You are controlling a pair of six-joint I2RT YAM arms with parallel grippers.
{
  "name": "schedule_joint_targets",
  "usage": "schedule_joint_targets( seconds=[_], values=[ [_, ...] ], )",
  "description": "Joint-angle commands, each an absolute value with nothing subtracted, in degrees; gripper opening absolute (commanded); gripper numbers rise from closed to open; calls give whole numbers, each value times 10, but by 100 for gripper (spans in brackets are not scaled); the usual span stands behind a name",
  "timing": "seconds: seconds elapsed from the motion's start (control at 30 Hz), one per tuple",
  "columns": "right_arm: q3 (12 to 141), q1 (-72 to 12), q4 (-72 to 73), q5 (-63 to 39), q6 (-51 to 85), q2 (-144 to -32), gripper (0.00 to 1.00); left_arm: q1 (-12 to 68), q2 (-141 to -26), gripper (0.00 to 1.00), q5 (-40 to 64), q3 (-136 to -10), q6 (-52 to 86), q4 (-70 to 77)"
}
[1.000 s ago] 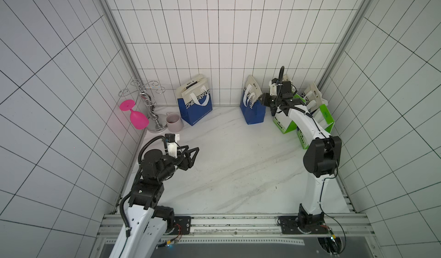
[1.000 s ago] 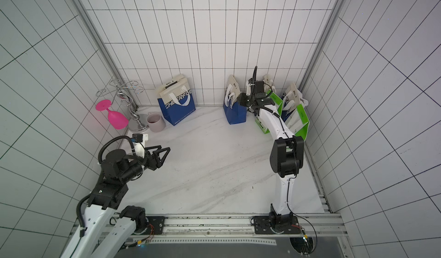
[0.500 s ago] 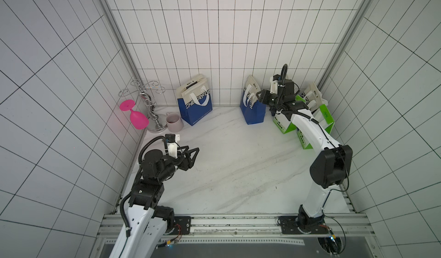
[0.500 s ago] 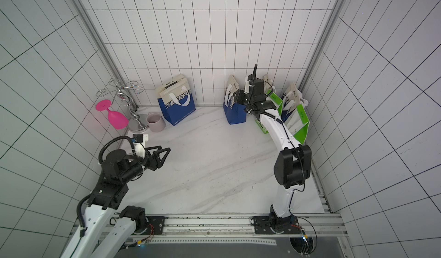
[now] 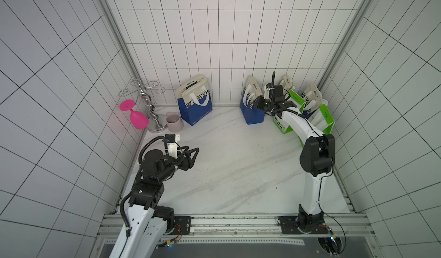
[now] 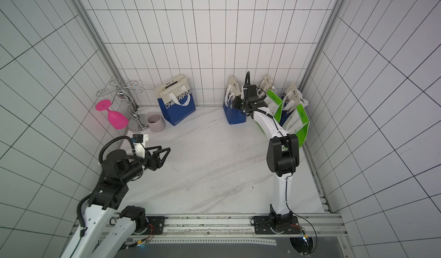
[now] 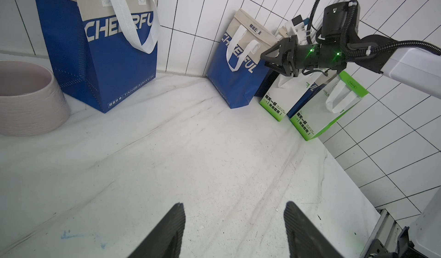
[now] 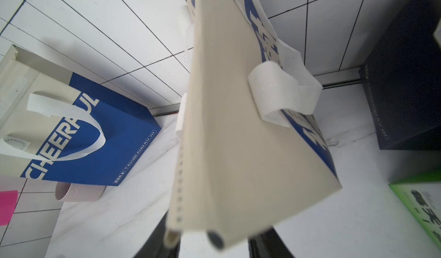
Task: Open the takeout bag
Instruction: Move the takeout bag to the center of the board.
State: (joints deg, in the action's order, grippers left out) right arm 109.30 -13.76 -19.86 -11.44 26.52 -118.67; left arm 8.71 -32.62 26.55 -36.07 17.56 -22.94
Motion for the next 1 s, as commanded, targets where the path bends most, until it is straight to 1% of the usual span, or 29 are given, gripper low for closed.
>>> schedule_joint_targets(
  seconds=[0.0,0.1,0.17,0.23,0.3,0.4,0.43,0.53,0.67,0.73,0.83,0.97],
  values=[
    [1185,-139,-219,-101,256,-1204,44,90,-321,69,258,-357,177,-218],
    [1204,-140,-223,-106,248,-1216,41,90,-322,69,258,-357,177,-218],
    [1212,-140,-224,-108,241,-1221,35,91,-323,69,258,-357,177,-218],
    [1218,-140,-226,-108,232,-1227,26,90,-323,69,258,-357,176,-218],
    [1220,-140,-228,-113,223,-1229,19,90,-323,69,258,-357,177,-218],
    [1216,-140,-229,-128,211,-1226,3,90,-324,69,257,-357,177,-218],
    [1212,-140,-230,-134,209,-1223,0,90,-324,69,257,-357,177,-218],
    [1187,-140,-231,-159,203,-1201,0,90,-324,69,254,-357,177,-218],
    [1113,-146,-210,-205,202,-1140,0,89,-332,68,231,-339,194,-185],
    [1060,-153,-199,-229,198,-1094,0,91,-340,65,223,-317,230,-138],
    [965,-167,-182,-265,197,-1021,0,107,-355,64,220,-285,271,-46],
    [823,-203,-167,-286,200,-921,0,162,-386,66,154,-280,243,-11]
  ],
)
